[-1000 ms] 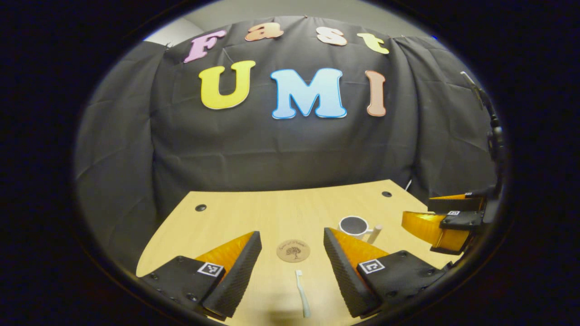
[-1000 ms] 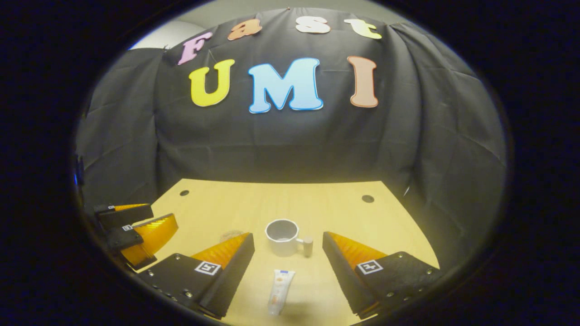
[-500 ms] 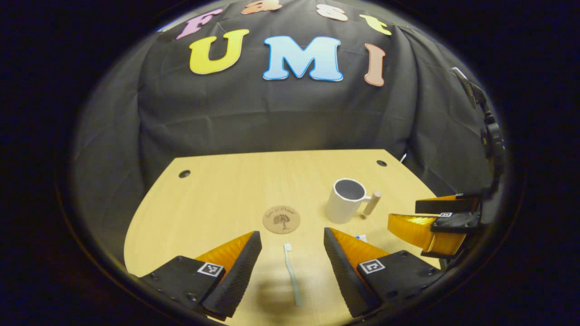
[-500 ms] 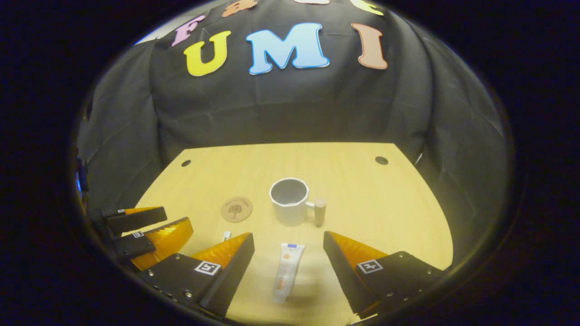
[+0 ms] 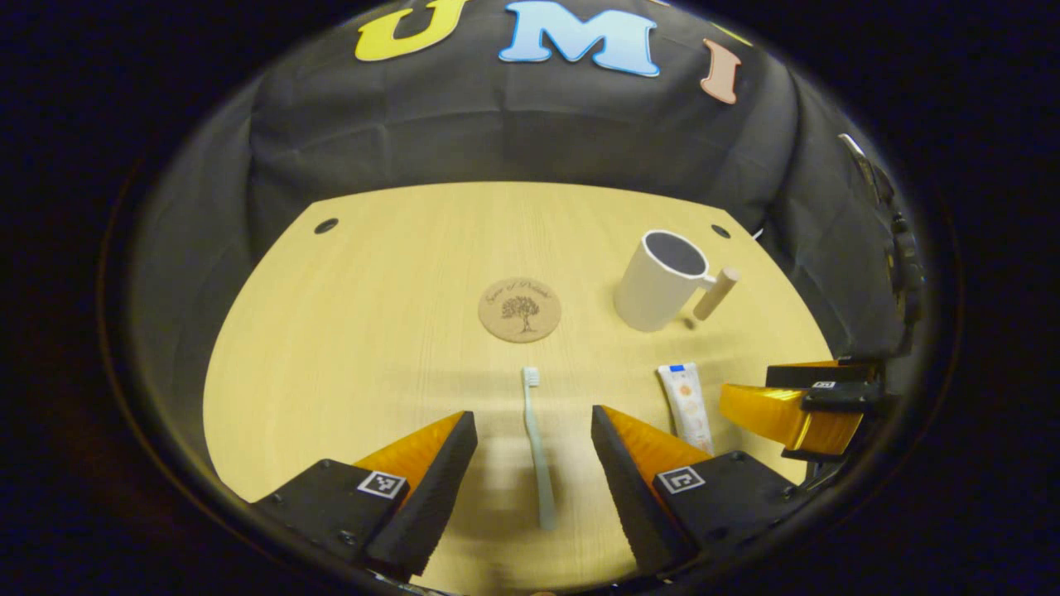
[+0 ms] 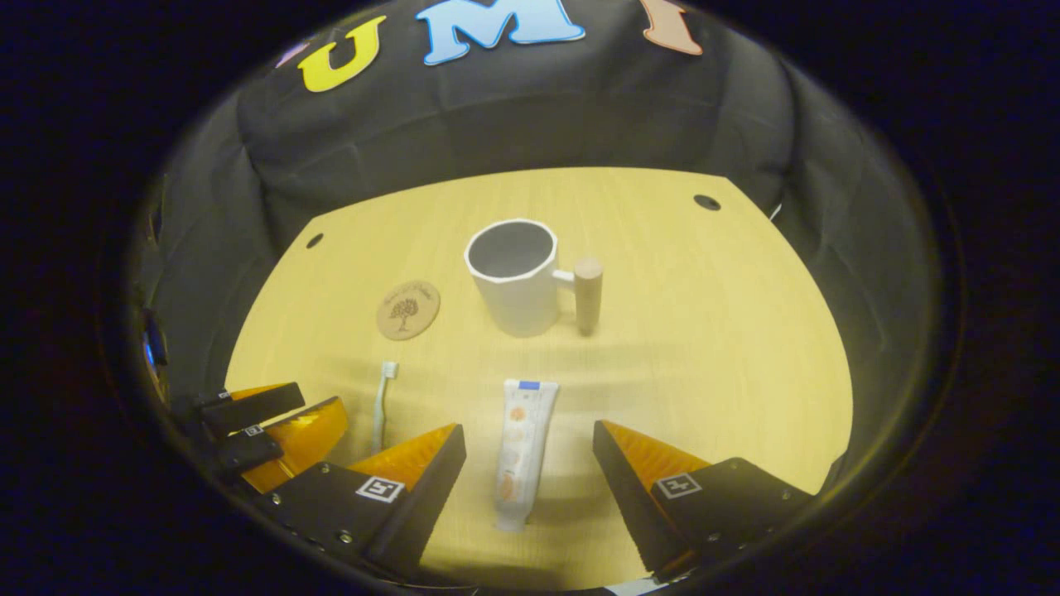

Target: Put the toothbrush and toothpaste on the desktop into the cup, then pick up the cup and place it on the coaster on the desktop.

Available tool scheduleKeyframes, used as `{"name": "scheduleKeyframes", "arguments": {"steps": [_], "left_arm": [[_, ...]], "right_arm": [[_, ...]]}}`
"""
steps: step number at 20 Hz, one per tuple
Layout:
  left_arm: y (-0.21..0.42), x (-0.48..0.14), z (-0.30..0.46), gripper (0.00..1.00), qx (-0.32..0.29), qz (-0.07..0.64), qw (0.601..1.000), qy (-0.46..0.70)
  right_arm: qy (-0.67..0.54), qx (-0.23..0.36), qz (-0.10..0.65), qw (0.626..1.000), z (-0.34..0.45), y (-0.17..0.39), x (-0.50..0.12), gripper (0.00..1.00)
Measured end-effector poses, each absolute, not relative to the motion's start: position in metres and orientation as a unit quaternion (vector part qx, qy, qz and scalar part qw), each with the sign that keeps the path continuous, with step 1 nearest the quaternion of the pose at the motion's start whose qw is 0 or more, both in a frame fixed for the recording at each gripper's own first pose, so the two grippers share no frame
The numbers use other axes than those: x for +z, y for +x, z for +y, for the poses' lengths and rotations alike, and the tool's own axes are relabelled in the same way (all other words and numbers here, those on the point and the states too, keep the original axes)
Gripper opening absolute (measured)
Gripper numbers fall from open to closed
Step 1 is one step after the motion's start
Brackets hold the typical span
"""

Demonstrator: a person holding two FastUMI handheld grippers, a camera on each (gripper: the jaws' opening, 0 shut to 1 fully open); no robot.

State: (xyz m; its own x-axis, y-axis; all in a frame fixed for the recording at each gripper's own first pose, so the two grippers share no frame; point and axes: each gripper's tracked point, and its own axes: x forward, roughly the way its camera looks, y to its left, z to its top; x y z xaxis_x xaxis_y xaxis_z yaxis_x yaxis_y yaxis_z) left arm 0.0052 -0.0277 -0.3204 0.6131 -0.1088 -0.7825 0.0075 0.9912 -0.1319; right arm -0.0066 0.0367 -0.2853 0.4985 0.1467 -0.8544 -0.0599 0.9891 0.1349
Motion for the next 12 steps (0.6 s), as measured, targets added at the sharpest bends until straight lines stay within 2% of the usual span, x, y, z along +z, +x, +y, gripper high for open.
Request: {"name": "scheduleKeyframes", "arguments": {"steps": [12], "left_arm": [[-0.011, -0.39, -0.028, 0.95, -0.012, 0.547, 0.833, -0.083]], "right_arm": [[0.017, 0.058, 0.594, 0.802, 0.04, -0.017, -0.344, 0.92]]}}
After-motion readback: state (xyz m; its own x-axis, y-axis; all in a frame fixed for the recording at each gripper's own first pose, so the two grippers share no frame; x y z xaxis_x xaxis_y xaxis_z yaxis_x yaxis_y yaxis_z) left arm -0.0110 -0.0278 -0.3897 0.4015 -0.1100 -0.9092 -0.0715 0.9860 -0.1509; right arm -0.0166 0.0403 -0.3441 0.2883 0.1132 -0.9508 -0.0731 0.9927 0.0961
